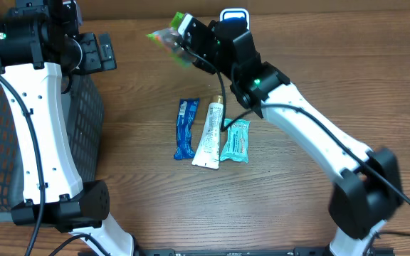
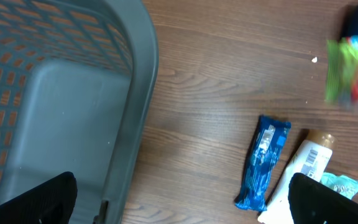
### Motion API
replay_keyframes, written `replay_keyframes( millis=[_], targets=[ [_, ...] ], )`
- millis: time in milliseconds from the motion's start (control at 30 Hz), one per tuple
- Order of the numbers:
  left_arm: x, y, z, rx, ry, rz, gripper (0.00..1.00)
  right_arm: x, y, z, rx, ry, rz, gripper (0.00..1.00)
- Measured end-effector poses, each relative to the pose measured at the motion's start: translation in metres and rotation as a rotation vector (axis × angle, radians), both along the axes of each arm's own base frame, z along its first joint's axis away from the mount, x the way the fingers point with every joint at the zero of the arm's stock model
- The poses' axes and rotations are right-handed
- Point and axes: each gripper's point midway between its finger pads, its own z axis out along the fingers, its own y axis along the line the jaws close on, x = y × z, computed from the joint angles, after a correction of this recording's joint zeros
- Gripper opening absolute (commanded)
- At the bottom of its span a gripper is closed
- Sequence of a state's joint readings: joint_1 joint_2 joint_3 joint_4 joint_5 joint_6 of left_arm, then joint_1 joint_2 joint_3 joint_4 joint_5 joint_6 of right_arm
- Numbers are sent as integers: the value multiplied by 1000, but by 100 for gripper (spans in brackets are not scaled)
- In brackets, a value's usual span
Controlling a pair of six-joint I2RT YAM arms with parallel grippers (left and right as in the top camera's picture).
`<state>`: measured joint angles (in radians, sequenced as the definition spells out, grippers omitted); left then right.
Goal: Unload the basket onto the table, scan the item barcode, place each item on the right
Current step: 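Hold the gummy bag barcode in front of the white scanner, then carry the gummy bag to the right table edge and release it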
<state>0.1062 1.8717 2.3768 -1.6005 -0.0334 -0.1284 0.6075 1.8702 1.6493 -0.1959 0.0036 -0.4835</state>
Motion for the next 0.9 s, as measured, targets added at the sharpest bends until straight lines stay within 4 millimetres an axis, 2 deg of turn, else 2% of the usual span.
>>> replay_keyframes(
  millis=[33,100,167,233,267,333,433,467,500,600,633,733,833,900],
  targets=[
    [0,0,0,0,0,0,100,-11,0,9,76,66,-15,4],
    [0,0,0,0,0,0,100,-32,-16,6,170,259,-93,4],
    [0,0,0,0,1,0,100,-55,-51,-21,158,486,-225,4],
    [0,0,0,-1,1,0,100,-67,-77,-46,115,619,-320,4],
    [0,0,0,0,1,0,100,-70,-85,-53,109,655,-350,4],
    [0,0,0,0,1,0,100,-79,-114,-70,131,785,-486,4],
    [0,0,0,0,1,0,100,-82,-175,-87,224,963,-708,4],
    [0,0,0,0,1,0,100,-80,-189,-89,252,990,-747,4],
    [0,0,0,0,1,0,100,-74,-222,-90,337,1038,-829,4],
    [0,0,0,0,1,0,100,-66,-286,-97,506,1094,-978,4],
    [0,0,0,0,0,0,100,-66,-302,-100,548,1108,-1013,4],
    [0,0,0,0,0,0,100,-73,-381,-127,743,1135,-1193,4],
    [0,0,0,0,0,0,100,-78,-418,-152,849,1117,-1262,4],
    [0,0,0,0,1,0,100,-91,-442,-178,911,1120,-1321,4]
  ],
)
